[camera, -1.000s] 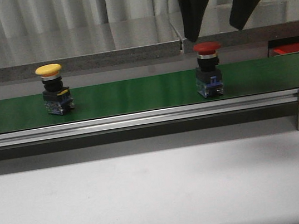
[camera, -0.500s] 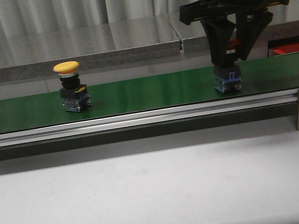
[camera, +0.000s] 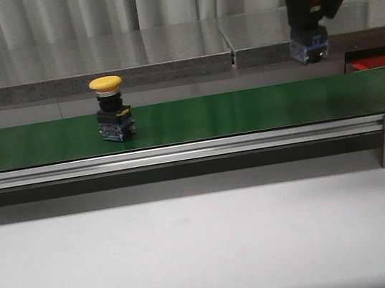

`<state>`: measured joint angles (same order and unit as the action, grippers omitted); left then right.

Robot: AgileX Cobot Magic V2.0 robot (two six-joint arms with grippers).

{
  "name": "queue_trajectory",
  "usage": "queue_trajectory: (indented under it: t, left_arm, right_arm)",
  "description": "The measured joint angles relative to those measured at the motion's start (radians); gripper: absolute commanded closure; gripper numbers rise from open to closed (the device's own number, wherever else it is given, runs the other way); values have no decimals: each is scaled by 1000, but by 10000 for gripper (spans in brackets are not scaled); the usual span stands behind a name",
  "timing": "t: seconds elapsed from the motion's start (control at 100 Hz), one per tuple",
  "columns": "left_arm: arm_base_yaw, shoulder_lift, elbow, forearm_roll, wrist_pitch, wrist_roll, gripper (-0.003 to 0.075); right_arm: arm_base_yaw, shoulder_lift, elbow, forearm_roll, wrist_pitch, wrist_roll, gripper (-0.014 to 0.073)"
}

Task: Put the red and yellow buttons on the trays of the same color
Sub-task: 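Grasp the red button on the belt with the right gripper and lift, then lower the red button into the red tray and open the right gripper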

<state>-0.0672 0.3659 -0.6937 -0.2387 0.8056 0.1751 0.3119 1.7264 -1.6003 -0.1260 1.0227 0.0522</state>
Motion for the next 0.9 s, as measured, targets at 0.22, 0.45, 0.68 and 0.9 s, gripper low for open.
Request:
queue_trajectory:
  t: [0.22, 0.45, 0.68, 0.9]
  left_arm:
    - [0, 0, 0, 0, 0, 0, 741]
    - [0, 0, 0, 0, 0, 0, 741]
    - [0, 0, 0, 0, 0, 0, 741]
    - [0, 0, 0, 0, 0, 0, 741]
  right_arm:
    - [-75, -43, 0, -73, 13, 22, 377]
    - [-232, -43, 0, -75, 20, 46, 377]
    - [-409, -43, 0, -51, -8, 52, 377]
    - [-531, -12, 0, 43, -35, 11, 377]
